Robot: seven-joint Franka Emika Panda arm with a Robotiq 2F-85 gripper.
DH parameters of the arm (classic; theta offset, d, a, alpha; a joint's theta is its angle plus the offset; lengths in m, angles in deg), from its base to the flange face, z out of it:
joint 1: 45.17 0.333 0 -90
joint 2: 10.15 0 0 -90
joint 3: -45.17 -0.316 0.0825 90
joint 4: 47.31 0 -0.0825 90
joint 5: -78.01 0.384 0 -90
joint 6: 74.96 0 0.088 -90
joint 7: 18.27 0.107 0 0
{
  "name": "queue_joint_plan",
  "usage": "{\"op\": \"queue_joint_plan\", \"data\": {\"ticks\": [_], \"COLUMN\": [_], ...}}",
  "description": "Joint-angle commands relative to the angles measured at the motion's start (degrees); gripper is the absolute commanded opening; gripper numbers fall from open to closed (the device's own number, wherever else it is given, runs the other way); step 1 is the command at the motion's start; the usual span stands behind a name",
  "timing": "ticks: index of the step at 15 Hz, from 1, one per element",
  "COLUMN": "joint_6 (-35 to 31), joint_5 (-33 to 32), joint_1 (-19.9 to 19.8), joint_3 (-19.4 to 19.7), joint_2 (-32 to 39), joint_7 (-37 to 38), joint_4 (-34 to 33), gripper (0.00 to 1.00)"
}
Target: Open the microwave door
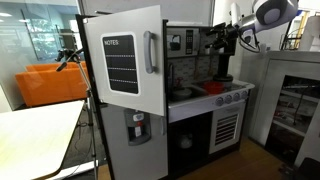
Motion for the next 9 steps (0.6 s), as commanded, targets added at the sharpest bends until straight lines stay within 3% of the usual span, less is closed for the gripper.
{"op": "queue_joint_plan", "data": {"ticks": [1, 9], "joint_6": [1.3, 5.7], "joint_5": [4.4, 6.6], "joint_1": [-1.2, -2.9], "joint_3": [-0.5, -0.7], "joint_2": [3.7, 8.9], "joint_7": [-0.9, 0.4], "joint_4": [-3.0, -8.3], "gripper": [1.00, 1.00]}}
